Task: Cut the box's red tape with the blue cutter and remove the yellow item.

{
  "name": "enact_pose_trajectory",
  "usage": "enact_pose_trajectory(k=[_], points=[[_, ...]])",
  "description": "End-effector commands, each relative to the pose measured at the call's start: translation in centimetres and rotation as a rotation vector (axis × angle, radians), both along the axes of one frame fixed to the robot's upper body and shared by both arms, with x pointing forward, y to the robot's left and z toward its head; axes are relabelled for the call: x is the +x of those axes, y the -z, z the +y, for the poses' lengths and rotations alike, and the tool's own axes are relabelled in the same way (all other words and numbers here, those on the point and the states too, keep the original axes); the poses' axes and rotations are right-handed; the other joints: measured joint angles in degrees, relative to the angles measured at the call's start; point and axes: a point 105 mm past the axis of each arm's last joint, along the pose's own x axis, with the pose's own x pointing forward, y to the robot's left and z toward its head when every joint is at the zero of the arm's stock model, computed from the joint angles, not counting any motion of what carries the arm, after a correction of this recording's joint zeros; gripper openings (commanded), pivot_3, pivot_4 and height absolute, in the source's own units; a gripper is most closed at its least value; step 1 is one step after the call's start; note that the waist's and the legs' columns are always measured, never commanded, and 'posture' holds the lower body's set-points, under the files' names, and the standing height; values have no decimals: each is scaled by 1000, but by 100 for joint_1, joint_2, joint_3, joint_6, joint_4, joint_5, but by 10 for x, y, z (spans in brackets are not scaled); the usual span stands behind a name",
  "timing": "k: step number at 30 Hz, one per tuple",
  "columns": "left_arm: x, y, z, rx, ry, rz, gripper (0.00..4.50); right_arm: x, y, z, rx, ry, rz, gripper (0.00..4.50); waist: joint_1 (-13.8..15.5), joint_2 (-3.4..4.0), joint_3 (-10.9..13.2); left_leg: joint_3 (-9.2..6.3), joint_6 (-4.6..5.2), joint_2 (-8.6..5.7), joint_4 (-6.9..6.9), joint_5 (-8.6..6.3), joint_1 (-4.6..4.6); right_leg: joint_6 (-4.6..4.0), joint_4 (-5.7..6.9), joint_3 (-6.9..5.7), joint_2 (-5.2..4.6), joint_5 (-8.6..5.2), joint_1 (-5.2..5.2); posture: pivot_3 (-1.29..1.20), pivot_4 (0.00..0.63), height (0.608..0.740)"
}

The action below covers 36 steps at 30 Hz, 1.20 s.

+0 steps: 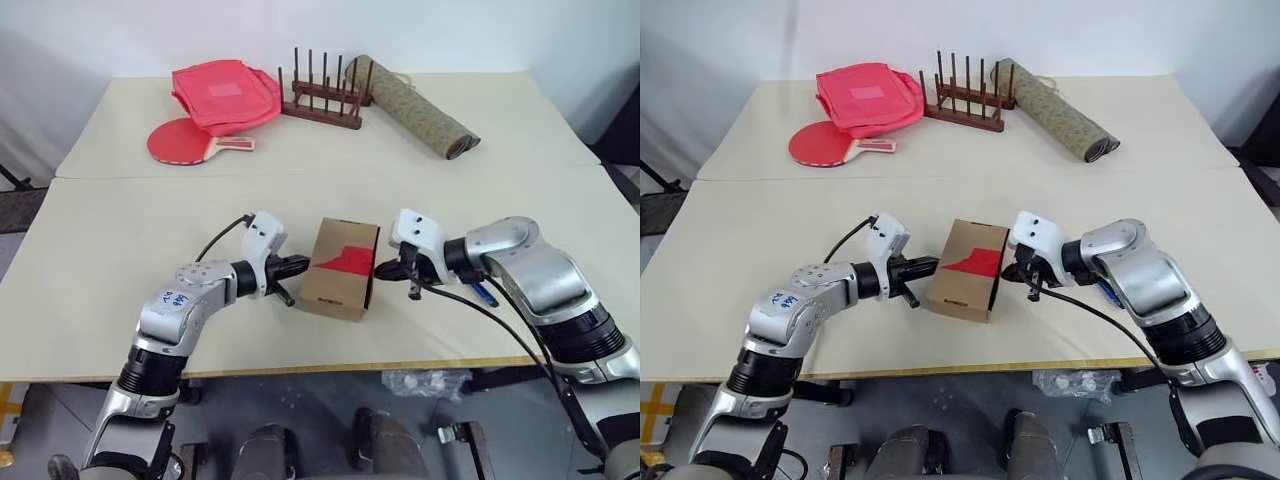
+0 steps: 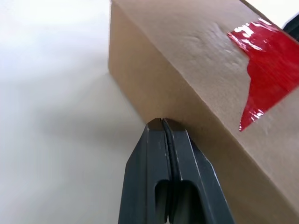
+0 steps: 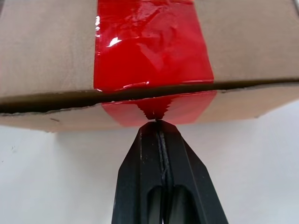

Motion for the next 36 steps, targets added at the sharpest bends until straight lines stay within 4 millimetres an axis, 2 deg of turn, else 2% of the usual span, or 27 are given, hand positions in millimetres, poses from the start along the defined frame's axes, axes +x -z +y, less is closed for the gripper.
enact_pose_trajectory(k=[1, 3, 6, 9, 11, 15, 18, 24, 25, 30, 36], points=[[-7, -15, -1, -2, 70, -18, 0, 2, -14, -5, 10, 29, -71, 22, -8, 0, 0, 0, 0, 0, 0, 0, 0, 0, 0, 0, 0, 0, 0, 0, 150, 740], [-11, -17, 1, 3, 103, 0, 0, 3, -15, -6, 18, 44, -76, 22, -10, 0, 0, 0, 0, 1, 0, 0, 0, 0, 1, 0, 1, 0, 0, 0, 150, 740], [-9, -18, 13, 78, 104, -30, 0, 5, -19, -13, -16, 68, -133, 22, -13, 0, 0, 1, 0, 1, 0, 0, 0, -1, 0, 0, 1, 0, 0, 0, 150, 740], [-1, -34, 31, 68, 59, -66, 0, 9, -33, -22, -12, 99, -228, 22, 0, 0, 0, 0, -1, 1, -1, 0, 0, 0, -2, -1, 1, 0, 0, 0, 150, 740], [1, -45, 29, 33, 82, -87, 0, 12, -44, -26, 23, 147, -246, 22, -6, 0, 0, 3, -1, 0, -1, 0, -1, 0, -2, 2, 1, 0, -1, 0, 150, 740], [0, -59, 8, -25, 173, -116, 0, 22, -61, -28, 95, 246, -257, 1218, -3, 0, 0, 3, 0, 0, 0, 0, -1, 0, -1, 1, 1, 0, 0, 0, 150, 740], [3, -60, -9, -41, 230, -136, 0, 29, -68, -25, 146, 301, -254, 2117, -9, 0, 0, 6, -1, 0, -1, 0, 0, 0, 0, 1, 4, 0, 0, 0, 150, 740], [19, -58, -23, -5, 260, -187, 0, 37, -56, -17, 164, 366, -222, 4246, -21, 0, 0, 42, -2, 1, -2, 1, 0, -1, -1, 0, 8, 0, -1, 0, 150, 740], [22, -56, -24, 8, 266, -192, 0, 39, -53, -17, 161, 374, -218, 4455, -21, 0, 0, 45, -2, 1, -2, 1, -2, -1, -2, 0, 9, 0, -2, 0, 150, 740], [28, -51, -31, 65, 313, -218, 0, 41, -48, -15, 178, 389, -198, 4455, -24, 0, 0, 49, -2, 0, -3, 1, -2, 0, -3, 0, 9, 0, -2, 0, 150, 740], [23, -42, -36, 102, 372, -212, 0, 36, -29, -20, 84, 369, -188, 4455, -16, -2, -1, 49, -2, 0, -4, 1, -3, 0, -4, -1, 9, 0, -1, 0, 150, 740]])
